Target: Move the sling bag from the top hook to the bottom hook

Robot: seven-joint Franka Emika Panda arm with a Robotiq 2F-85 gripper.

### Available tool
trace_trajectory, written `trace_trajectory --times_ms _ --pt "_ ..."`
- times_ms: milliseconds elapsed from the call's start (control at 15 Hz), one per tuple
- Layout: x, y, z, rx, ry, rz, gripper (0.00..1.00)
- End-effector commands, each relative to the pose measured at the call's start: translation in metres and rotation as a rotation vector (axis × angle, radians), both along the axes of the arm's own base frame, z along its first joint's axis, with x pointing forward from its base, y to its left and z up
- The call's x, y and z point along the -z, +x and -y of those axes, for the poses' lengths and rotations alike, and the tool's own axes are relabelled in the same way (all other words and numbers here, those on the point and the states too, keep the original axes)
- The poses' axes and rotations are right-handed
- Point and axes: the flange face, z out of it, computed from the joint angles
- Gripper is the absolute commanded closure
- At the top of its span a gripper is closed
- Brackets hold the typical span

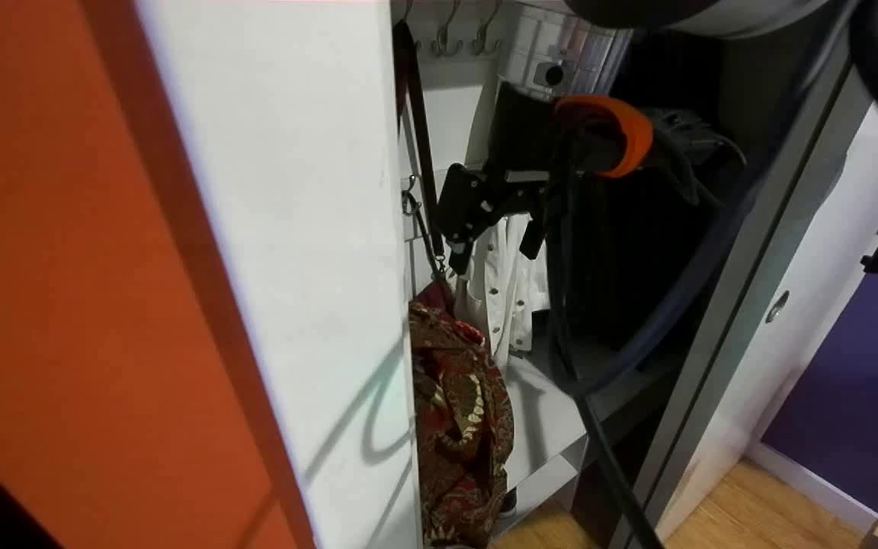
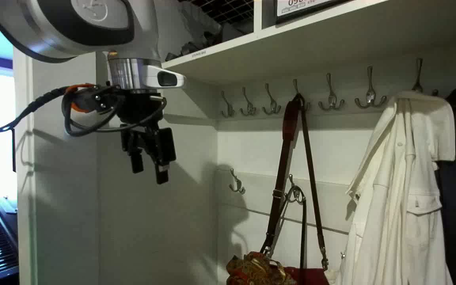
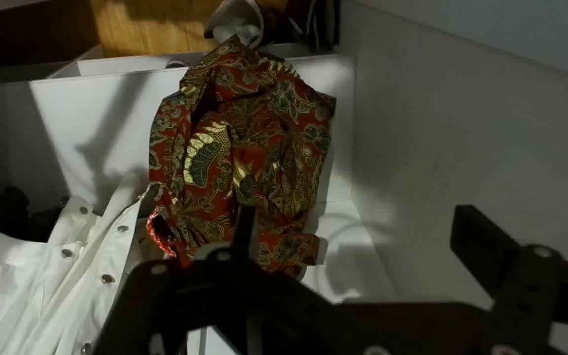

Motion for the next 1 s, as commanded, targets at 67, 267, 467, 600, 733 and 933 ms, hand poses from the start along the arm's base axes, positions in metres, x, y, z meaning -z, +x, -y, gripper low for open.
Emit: trace_trajectory --times_ms 67,267,467,600,733,933 --pt "-0.001 0.000 0.000 0.000 0.000 -0.001 0.00" --pt "-0.001 0.000 0.000 0.000 0.000 -0.001 0.00" --pt "-0.001 0.000 0.000 0.000 0.000 -0.001 0.00" --pt "-0.001 0.000 0.000 0.000 0.000 -0.001 0.00" --pt "-0.001 0.000 0.000 0.000 0.000 -0.001 0.00" --pt "0.011 0.019 0.032 0.060 -0.058 -0.027 0.00"
